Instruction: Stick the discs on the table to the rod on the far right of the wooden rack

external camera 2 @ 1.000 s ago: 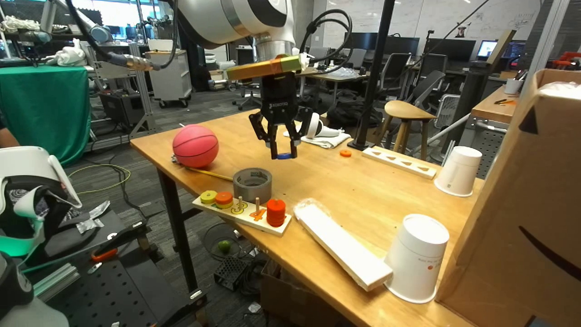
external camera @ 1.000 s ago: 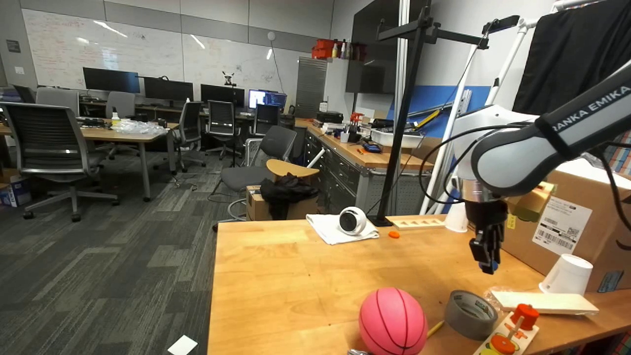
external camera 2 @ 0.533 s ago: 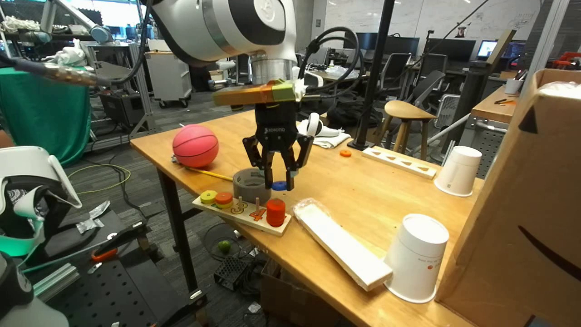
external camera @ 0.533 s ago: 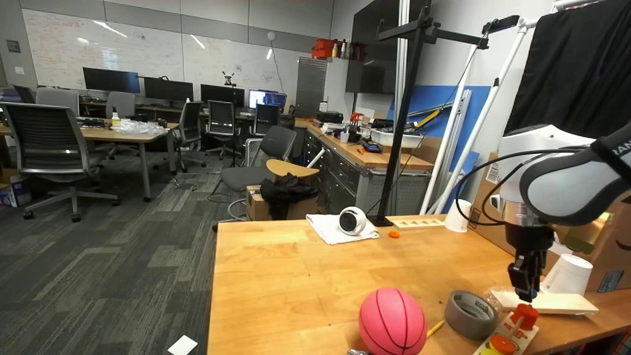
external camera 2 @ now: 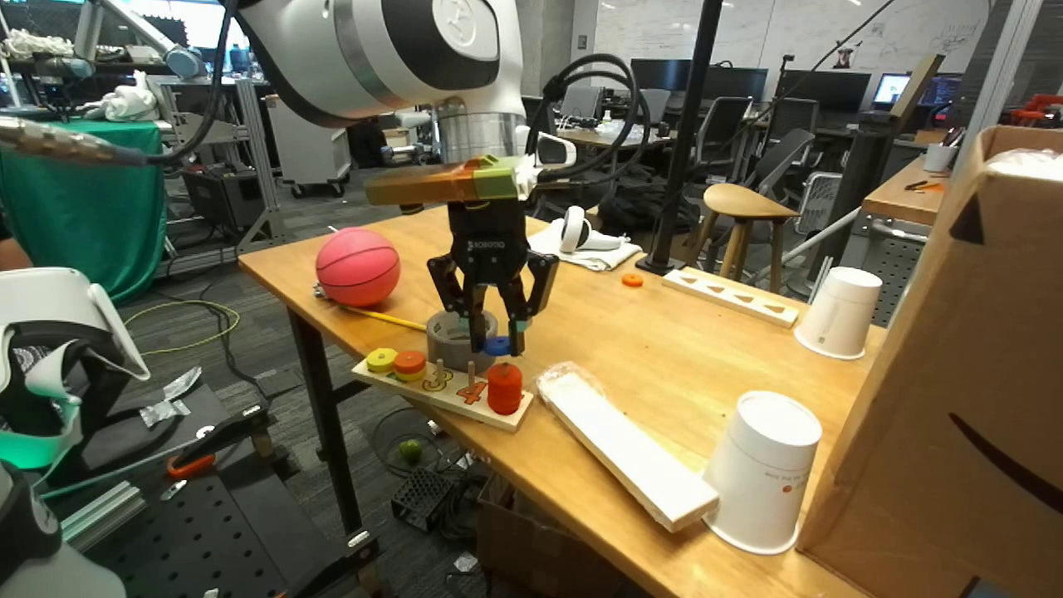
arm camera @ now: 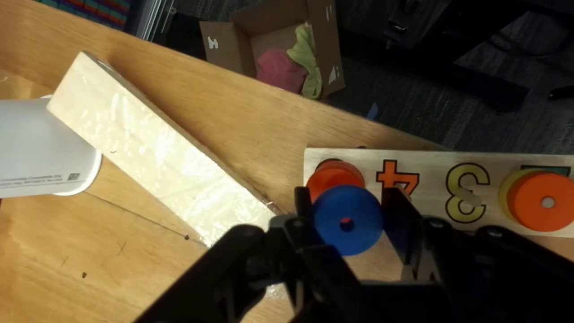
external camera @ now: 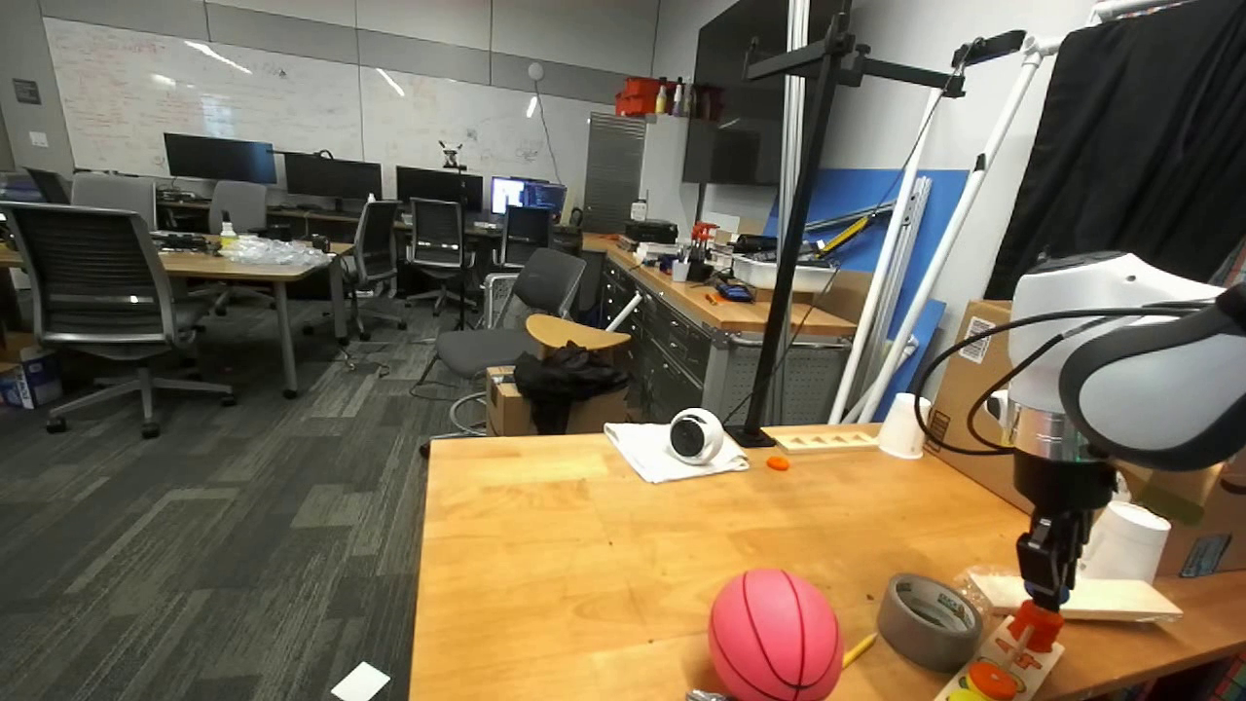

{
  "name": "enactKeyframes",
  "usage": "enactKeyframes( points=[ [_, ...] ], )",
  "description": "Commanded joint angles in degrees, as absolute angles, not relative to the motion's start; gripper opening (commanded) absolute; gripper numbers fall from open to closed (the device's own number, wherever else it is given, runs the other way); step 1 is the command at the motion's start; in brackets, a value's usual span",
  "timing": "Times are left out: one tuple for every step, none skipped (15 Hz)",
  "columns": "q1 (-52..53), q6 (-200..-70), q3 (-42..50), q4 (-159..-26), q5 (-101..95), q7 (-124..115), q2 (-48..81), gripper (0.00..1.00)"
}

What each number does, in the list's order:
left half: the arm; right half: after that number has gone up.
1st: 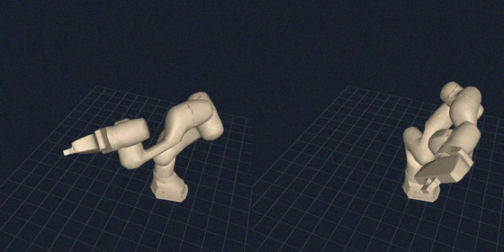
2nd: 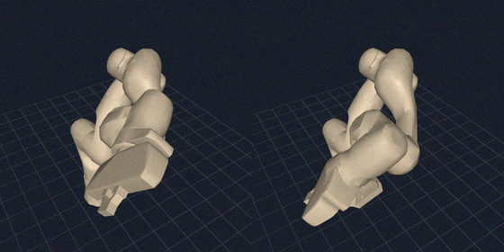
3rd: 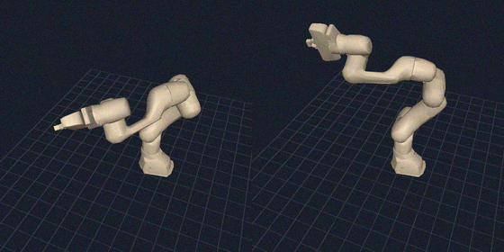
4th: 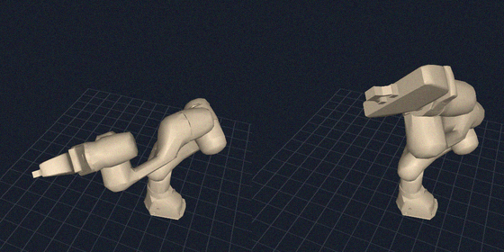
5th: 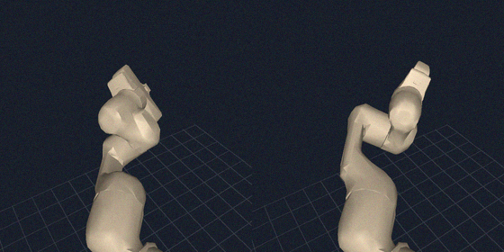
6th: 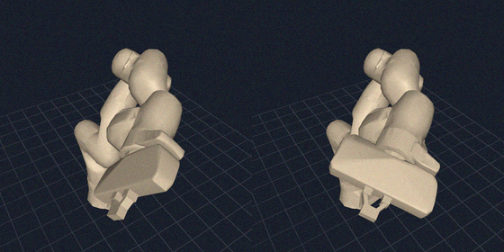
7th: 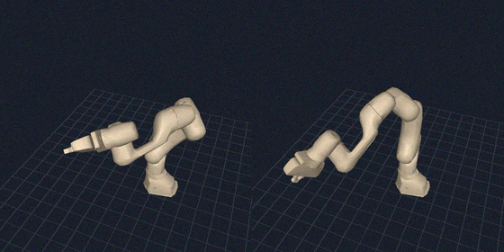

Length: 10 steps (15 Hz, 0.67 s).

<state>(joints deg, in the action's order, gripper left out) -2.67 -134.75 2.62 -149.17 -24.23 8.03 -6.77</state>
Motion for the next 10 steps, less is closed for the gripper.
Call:
enactKeyframes(
  points=[
    [-3.38,-135.88,2.92,-151.92,-24.19,7.69,-8.9,0.25],
    [-3.47,-136.55,2.96,-152.22,-24.23,7.5,-8.54,0.25],
    [-3.57,-136.78,2.97,-152.42,-24.26,7.36,-8.35,0.25],
    [-3.68,-137.19,2.96,-152.43,-24.33,6.96,-8.03,0.25],
    [-3.71,-137.96,2.95,-152.47,-24.29,6.91,-7.87,0.25],
    [-3.77,-138.25,2.87,-152.38,-24.61,6.64,-7.76,0.25],
    [-3.77,-138.63,2.75,-152.2,-25.0,6.48,-7.89,0.25],
    [-3.87,-139.07,2.71,-152.16,-25.52,6.14,-7.91,0.25],
    [-4.0,-139.3,2.71,-152.07,-26.05,5.92,-8.17,0.25],
    [-4.14,-139.59,2.75,-152.03,-26.47,5.84,-8.4,0.25]
  ],
)
